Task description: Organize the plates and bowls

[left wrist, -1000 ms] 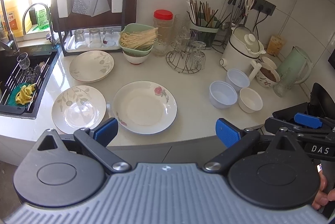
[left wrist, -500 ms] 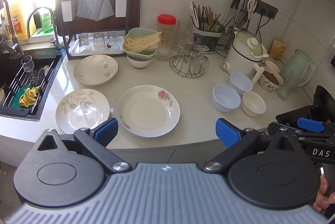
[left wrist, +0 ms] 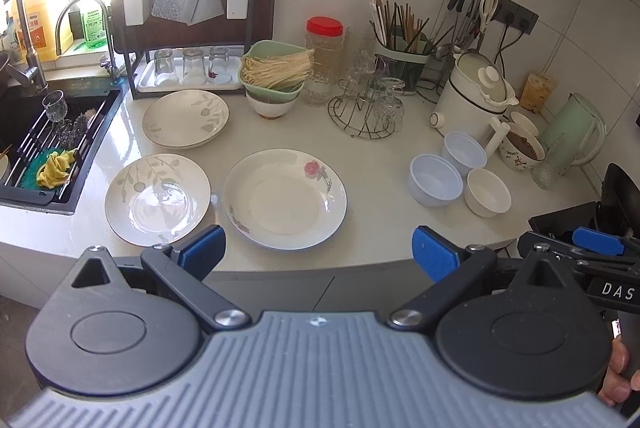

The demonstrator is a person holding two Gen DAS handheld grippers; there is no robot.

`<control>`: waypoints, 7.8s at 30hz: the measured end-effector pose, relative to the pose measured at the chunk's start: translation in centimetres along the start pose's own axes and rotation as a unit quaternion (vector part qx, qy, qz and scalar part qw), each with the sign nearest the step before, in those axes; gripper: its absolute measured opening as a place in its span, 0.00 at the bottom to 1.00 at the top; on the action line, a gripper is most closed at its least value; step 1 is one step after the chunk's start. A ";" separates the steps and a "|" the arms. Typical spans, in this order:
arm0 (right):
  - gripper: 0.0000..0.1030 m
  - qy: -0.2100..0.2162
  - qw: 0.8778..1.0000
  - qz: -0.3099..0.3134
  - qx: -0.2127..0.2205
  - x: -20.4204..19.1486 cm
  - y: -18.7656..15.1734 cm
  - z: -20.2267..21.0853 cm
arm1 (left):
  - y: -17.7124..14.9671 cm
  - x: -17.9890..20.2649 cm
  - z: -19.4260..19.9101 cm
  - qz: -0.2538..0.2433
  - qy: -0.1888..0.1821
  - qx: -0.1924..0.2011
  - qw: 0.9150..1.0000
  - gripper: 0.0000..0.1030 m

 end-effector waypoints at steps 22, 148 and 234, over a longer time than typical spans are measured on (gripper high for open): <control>1.00 0.016 1.000 -0.005 -0.005 -0.4 -1.5 -1.5 | -0.9 -1.2 -2.0 -0.019 0.030 -0.008 0.999 0.98; 0.18 0.125 0.967 -0.177 -0.136 -22.5 -4.2 -30.4 | 8.1 -33.4 -31.0 0.033 -0.182 -0.211 0.960 0.21; 0.17 0.104 0.961 -0.165 -0.195 -3.3 -3.3 -31.5 | 6.1 -11.3 -38.7 0.024 -0.067 -0.318 0.945 0.59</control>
Point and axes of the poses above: each gripper's, at about its wrist camera, not at the fingertips, and z roughly against the way its jaws point, x to its right, y to its top, the point moved 8 cm from there along -z, roughly the way its jaws point, and after that the axes turned 2 degrees about y, right-handed, at the moved point
